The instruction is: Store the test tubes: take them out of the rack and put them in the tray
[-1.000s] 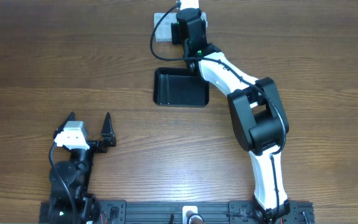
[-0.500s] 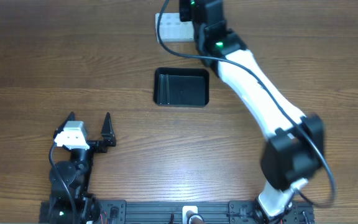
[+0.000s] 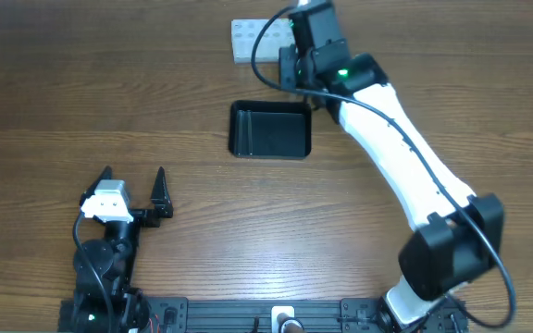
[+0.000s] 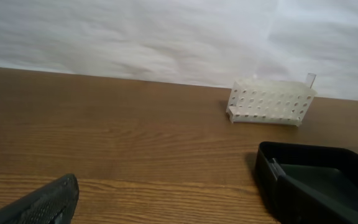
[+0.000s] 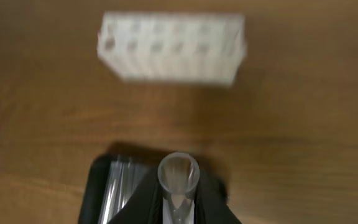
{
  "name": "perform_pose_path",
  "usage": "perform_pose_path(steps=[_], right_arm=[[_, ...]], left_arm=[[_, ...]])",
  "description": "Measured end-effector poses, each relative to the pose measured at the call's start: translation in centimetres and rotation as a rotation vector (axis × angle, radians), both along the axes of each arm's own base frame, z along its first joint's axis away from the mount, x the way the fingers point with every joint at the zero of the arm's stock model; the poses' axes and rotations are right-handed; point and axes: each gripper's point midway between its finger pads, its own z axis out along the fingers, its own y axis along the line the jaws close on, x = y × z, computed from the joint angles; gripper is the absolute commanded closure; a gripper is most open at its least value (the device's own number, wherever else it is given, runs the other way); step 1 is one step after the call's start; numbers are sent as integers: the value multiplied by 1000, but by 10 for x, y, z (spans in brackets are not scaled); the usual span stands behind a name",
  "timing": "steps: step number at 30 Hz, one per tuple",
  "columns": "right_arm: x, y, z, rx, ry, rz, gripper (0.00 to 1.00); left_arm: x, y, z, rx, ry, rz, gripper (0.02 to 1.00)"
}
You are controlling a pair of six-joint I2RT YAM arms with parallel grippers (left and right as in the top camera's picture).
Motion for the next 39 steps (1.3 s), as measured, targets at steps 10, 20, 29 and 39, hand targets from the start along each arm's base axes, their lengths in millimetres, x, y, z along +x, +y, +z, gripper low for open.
perform_pose_path(steps=[10, 20, 29, 39], right_arm=[[-11, 18, -88, 29, 211, -3, 893], [-20, 31, -126, 23, 298, -6, 890], [-16, 33, -133, 32, 297, -18, 844], [-18, 33, -159, 10, 341, -22, 825]], left_arm=[[0, 0, 0, 0, 0, 0, 20], [0, 0, 0, 0, 0, 0, 18], [0, 0, 0, 0, 0, 0, 18], [0, 0, 0, 0, 0, 0, 20]])
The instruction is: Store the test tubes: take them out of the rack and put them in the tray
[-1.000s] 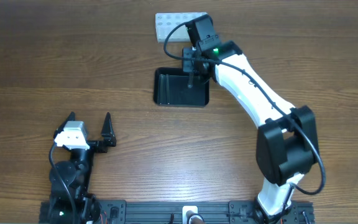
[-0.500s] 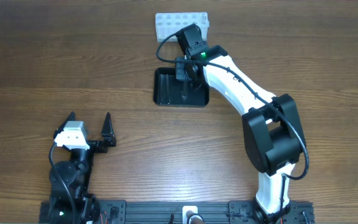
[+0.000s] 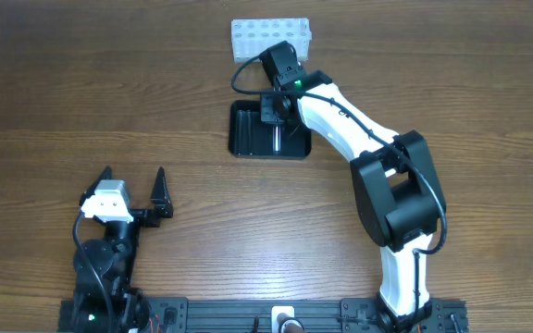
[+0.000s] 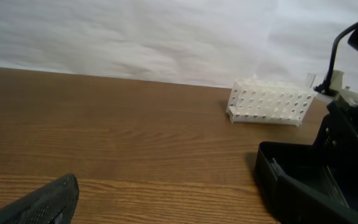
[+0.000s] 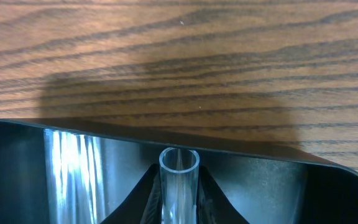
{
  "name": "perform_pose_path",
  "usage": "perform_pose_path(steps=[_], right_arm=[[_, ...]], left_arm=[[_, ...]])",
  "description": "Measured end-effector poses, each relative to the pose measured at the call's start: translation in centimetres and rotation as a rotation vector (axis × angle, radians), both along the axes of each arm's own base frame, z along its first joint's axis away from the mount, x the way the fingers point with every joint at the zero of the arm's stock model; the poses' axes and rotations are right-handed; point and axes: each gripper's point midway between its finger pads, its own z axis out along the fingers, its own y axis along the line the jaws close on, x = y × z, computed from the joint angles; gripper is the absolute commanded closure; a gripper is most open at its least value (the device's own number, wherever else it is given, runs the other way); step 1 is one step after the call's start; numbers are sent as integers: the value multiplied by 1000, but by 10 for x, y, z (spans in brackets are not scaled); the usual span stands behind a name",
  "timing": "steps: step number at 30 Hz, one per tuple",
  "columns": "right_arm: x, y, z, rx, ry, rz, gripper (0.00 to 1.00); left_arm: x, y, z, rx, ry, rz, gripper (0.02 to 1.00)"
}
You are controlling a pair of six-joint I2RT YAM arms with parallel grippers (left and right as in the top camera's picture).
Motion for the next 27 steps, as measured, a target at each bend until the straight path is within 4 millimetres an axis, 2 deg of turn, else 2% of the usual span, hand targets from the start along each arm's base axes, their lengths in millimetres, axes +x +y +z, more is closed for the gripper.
perform_pose_path(steps=[7, 14, 17, 19, 21, 25, 27], right_arm=[[2, 1, 1, 8, -8, -8, 652], [3, 2, 2, 4, -17, 10, 623], [7, 3, 11, 3, -48, 36, 584], [10, 2, 30, 3, -96, 49, 557], [17, -1, 64, -2, -182, 52, 527], [36, -14, 156, 3, -443, 35, 395], [47, -23, 193, 1, -566, 23, 312]], left_arm=[[0, 0, 0, 0, 0, 0, 18], [0, 0, 0, 0, 0, 0, 18], [0, 0, 0, 0, 0, 0, 20], [0, 0, 0, 0, 0, 0, 18], [0, 0, 0, 0, 0, 0, 18], [0, 0, 0, 0, 0, 0, 18], [0, 0, 0, 0, 0, 0, 18]])
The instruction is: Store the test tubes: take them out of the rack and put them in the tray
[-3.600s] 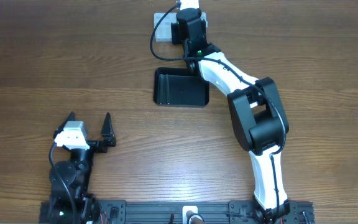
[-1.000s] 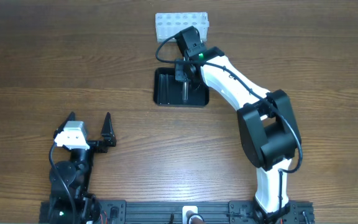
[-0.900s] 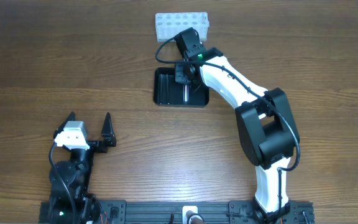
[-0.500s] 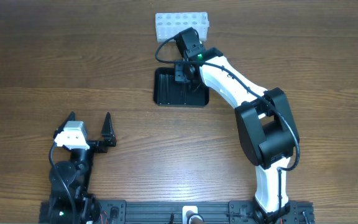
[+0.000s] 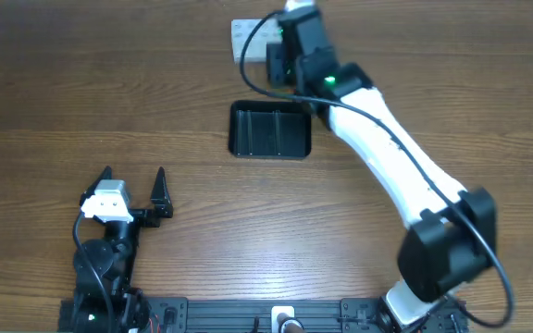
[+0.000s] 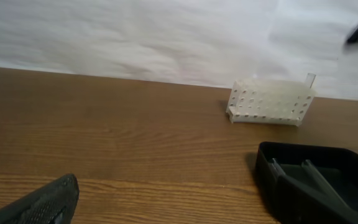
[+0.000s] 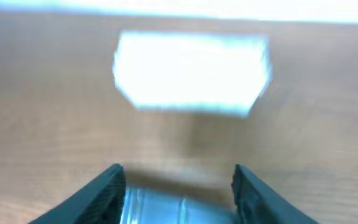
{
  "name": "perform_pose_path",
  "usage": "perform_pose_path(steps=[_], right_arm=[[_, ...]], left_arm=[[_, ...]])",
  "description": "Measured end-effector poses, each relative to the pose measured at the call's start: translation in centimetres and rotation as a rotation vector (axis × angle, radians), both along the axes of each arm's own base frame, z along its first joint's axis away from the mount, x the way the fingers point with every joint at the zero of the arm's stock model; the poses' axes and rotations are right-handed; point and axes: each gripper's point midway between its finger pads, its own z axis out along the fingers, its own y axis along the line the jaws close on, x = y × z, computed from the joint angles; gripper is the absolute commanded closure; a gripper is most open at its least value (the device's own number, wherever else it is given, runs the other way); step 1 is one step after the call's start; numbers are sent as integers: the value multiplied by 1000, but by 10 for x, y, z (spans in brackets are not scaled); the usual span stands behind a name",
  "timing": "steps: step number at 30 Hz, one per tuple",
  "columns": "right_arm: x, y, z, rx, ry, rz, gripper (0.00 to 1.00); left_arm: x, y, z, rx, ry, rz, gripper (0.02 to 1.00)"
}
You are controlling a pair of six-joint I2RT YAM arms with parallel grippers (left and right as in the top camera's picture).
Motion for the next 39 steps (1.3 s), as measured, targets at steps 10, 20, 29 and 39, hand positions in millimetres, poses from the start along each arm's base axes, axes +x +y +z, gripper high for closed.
perform_pose_path(steps=[10, 20, 29, 39], right_arm=[[64, -25, -3, -129, -200, -21, 95], [102, -34, -74, -150, -189, -35, 77], [115, -49, -87, -140, -206, -68, 77], [118, -42, -105, -125, -197, -42, 196]], left_arm=[[0, 0, 0, 0, 0, 0, 18], [0, 0, 0, 0, 0, 0, 18], [0, 0, 0, 0, 0, 0, 18], [0, 0, 0, 0, 0, 0, 18]])
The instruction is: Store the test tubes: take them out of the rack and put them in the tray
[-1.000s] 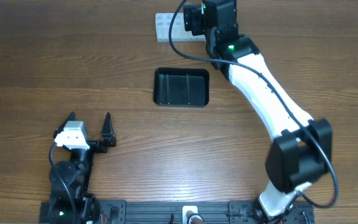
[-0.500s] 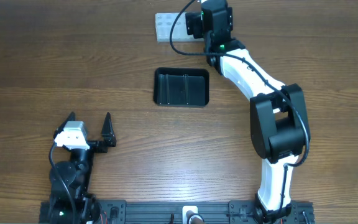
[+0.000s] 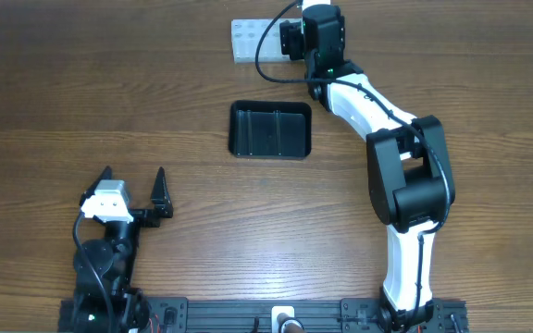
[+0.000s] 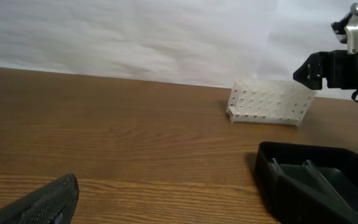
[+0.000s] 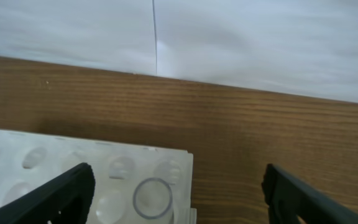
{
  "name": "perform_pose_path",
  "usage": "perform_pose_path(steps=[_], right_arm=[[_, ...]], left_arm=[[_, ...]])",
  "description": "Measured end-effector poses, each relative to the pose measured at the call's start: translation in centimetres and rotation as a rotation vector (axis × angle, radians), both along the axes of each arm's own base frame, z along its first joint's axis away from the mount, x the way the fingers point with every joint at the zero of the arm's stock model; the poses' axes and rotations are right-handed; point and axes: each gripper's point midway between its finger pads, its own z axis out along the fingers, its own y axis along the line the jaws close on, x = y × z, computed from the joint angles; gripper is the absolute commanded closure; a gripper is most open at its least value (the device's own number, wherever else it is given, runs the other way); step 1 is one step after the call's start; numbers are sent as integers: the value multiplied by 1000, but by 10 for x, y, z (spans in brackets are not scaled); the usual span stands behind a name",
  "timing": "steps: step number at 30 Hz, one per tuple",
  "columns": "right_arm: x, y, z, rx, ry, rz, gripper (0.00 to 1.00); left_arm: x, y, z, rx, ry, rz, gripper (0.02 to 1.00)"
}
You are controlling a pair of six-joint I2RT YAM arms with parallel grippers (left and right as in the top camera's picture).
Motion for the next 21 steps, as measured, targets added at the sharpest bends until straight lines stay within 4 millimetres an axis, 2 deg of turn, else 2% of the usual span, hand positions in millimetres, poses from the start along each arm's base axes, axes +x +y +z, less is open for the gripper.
perform_pose_path(steps=[6, 14, 21], right_arm=[[0, 2, 1, 7, -2, 9, 362], [-1, 3, 0, 15, 4, 9, 415], [-1, 4, -1, 24, 6, 13, 518]], left_arm=[[0, 0, 0, 0, 0, 0, 18], [0, 0, 0, 0, 0, 0, 18], [0, 0, 0, 0, 0, 0, 18]])
